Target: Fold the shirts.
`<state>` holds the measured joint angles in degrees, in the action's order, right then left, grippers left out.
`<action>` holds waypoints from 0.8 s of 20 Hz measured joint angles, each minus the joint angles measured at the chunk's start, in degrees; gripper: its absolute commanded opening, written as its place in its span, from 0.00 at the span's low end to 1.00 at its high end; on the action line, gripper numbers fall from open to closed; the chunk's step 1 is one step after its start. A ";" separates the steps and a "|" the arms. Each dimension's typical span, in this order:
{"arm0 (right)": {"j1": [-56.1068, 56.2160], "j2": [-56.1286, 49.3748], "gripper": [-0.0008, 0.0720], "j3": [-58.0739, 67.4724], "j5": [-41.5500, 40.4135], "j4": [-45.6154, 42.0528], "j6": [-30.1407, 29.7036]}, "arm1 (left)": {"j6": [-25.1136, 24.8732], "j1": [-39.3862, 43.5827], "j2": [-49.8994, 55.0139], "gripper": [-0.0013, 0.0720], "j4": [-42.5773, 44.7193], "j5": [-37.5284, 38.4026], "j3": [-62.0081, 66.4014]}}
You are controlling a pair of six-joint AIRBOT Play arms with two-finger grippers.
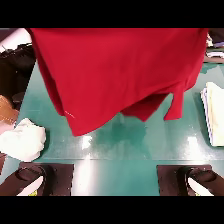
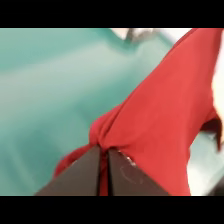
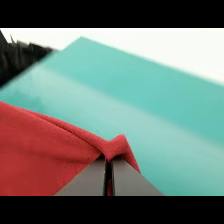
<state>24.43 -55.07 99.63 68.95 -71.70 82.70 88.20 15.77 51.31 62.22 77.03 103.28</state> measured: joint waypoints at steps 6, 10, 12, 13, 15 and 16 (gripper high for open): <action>-0.04 -15.41 0.04 -4.85 12.28 0.98 3.02 | -1.77 -0.02 7.15 0.06 1.81 3.17 -22.34; -0.07 -25.18 0.04 -12.37 8.04 2.86 2.99 | -3.91 -0.02 13.66 0.06 2.19 -8.83 -37.73; -0.11 -28.92 0.04 -14.23 4.61 3.67 2.93 | -4.70 -0.04 17.14 0.06 2.23 -15.06 -40.57; -0.22 -30.27 0.04 -14.80 2.80 3.96 2.91 | -4.96 -0.04 18.71 0.06 2.27 -17.68 -40.98; -0.87 -31.87 0.04 -14.97 -0.22 4.33 2.82 | -5.35 -0.07 20.74 0.26 2.32 -21.40 -40.37; -1.36 -32.37 0.09 -14.60 -0.96 4.39 2.82 | -5.44 -0.04 21.33 0.68 2.56 -22.58 -39.67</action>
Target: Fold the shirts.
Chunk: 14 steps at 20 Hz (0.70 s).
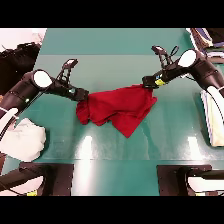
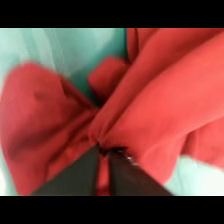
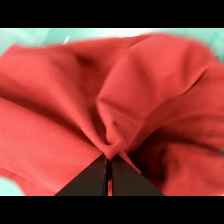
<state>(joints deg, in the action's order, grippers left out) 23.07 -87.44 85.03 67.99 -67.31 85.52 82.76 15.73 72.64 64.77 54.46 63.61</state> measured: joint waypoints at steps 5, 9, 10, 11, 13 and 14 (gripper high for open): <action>-3.43 -0.92 0.55 4.09 1.03 0.26 -0.11 | -0.17 -0.48 1.33 0.76 3.02 0.20 4.85; -7.91 0.63 0.55 5.86 6.25 0.24 -0.87 | -0.26 -5.53 1.70 0.76 6.93 6.71 6.47; -9.20 1.16 0.55 6.03 7.63 0.22 -1.11 | -0.28 -6.93 1.99 0.76 6.91 7.48 5.92; -10.34 1.79 0.55 6.05 8.41 0.20 -1.29 | -0.37 -7.91 2.45 0.76 6.64 7.76 5.16; -12.33 2.97 0.55 5.46 9.31 0.22 -1.66 | -1.51 -8.87 4.15 0.76 4.09 7.17 3.19; -13.18 3.61 0.55 4.76 9.40 0.24 -1.73 | -2.27 -9.09 5.42 0.76 2.21 6.45 2.36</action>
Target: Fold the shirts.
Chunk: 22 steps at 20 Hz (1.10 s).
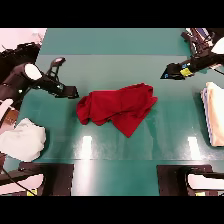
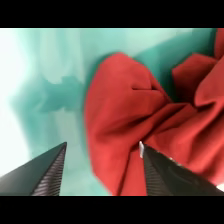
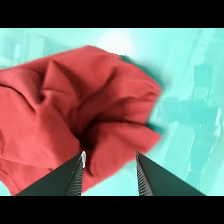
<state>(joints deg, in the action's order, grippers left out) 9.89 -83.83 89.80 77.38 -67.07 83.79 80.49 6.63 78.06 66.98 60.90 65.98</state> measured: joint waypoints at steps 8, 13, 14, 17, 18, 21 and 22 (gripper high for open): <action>-5.68 2.29 0.55 -9.46 -2.25 0.04 -0.31 | -2.69 -0.72 9.27 0.06 -10.64 -5.42 -1.51; -6.73 -2.01 0.83 -10.64 -4.61 2.62 -2.29 | -2.82 -0.76 9.73 0.06 -10.16 -5.40 4.70; -6.82 -3.87 0.83 -10.05 -4.85 4.24 -2.99 | -2.86 -0.76 9.70 0.06 -9.84 -4.90 6.25; -6.95 -9.84 0.81 -7.39 -5.81 9.70 -4.26 | -2.91 -0.76 9.66 0.06 -8.90 -3.93 9.18; -6.95 -12.00 0.77 -6.25 -6.08 11.76 -4.48 | -2.93 -0.76 9.66 0.06 -8.61 -3.72 9.73; -6.40 -17.90 0.77 -2.60 -6.34 16.48 -4.76 | -2.93 -0.76 9.66 0.06 -8.31 -3.41 10.58; -5.99 -19.65 0.77 -1.44 -6.29 17.59 -4.76 | -2.93 -0.76 9.66 0.06 -8.20 -3.37 10.71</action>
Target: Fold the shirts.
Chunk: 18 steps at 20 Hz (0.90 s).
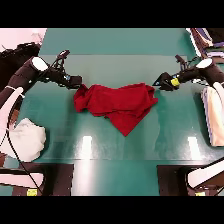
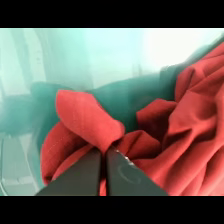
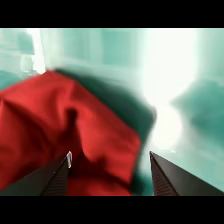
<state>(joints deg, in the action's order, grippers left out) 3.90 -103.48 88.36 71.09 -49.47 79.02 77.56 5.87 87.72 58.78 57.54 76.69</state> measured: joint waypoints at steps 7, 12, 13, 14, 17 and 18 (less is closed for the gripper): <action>3.48 -6.32 0.04 3.72 0.52 -0.04 0.37 | 0.00 0.00 0.00 0.05 0.13 0.46 0.33; 3.91 -2.23 0.04 4.20 -3.02 -1.16 -0.50 | 0.13 0.00 -2.95 0.05 1.20 1.29 0.76; 3.43 0.09 0.04 4.46 -3.48 -1.44 -1.31 | 0.22 -0.02 -4.96 0.05 2.21 0.87 1.25; 2.80 2.62 0.04 5.03 -3.93 -1.60 -1.97 | 0.33 -0.04 -7.23 0.05 3.34 0.52 2.05; 0.44 11.82 0.04 9.14 -2.82 -1.62 -3.76 | 0.50 -0.04 -16.26 0.05 6.73 -0.22 6.62; -0.35 14.91 0.04 10.95 -2.12 -1.64 -4.31 | 0.52 -0.04 -19.39 0.05 7.45 -0.35 8.57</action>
<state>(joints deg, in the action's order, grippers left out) 3.55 -88.58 99.31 68.97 -51.11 74.72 78.08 5.82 68.34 66.24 57.19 85.25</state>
